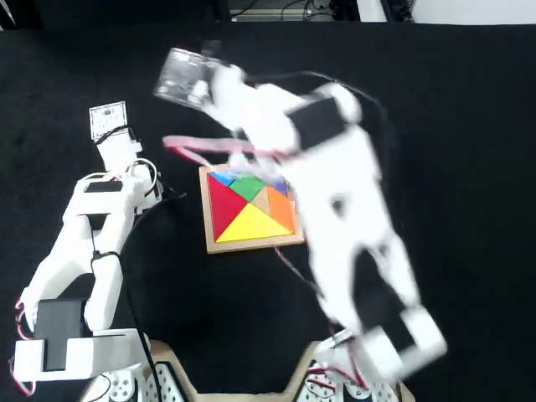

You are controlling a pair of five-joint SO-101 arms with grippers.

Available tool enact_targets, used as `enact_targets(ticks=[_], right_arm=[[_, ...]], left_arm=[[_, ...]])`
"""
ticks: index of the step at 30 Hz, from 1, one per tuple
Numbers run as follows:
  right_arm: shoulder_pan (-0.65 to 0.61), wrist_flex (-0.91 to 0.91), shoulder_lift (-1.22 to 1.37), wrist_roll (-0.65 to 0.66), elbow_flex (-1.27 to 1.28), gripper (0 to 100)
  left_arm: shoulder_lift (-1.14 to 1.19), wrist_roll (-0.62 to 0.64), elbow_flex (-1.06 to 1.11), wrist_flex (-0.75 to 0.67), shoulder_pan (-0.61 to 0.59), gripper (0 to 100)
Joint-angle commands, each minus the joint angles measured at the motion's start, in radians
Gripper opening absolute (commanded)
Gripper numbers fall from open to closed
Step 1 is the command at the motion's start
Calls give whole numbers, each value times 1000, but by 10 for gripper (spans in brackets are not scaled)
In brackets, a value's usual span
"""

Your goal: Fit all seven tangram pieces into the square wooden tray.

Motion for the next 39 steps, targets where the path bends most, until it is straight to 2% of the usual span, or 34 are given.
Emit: enact_targets(ticks=[1, 7, 9, 12, 15, 19, 23, 24, 26, 29, 32, 35, 39], right_arm=[[80, 29, -326, -163, 151, 11], [287, 17, -599, -359, 381, 11], [353, -8, -665, -393, 455, 11], [427, -80, -768, -405, 590, 11], [463, -236, -871, -407, 808, 11], [474, -502, -1017, -411, 1139, 12], [471, -721, -1106, -411, 1334, 15], [473, -756, -1109, -413, 1348, 15], [474, -749, -1121, -450, 1340, 12], [474, -592, -1175, -532, 1282, 12], [470, -436, -1300, -551, 1282, 12], [502, -499, -1474, -540, 1409, 13], [502, -756, -1713, -494, 1764, 15]], left_arm=[[-55, -46, -68, 135, 10, 130], [-358, -51, -179, 511, 16, 101], [-512, -57, -177, 580, 10, 66], [-776, -152, -102, 629, 12, 53], [-1074, -226, 67, 601, 12, 54], [-1425, -233, 435, 385, -28, 55], [-1580, -232, 654, 233, -74, 69], [-1580, -224, 653, 239, -73, 77], [-1594, -175, 593, 347, -76, 83], [-1622, -158, 466, 563, -82, 83], [-1691, -158, 440, 672, -84, 84], [-1712, -241, 524, 638, -73, 85], [-1703, -336, 773, 381, -73, 86]])
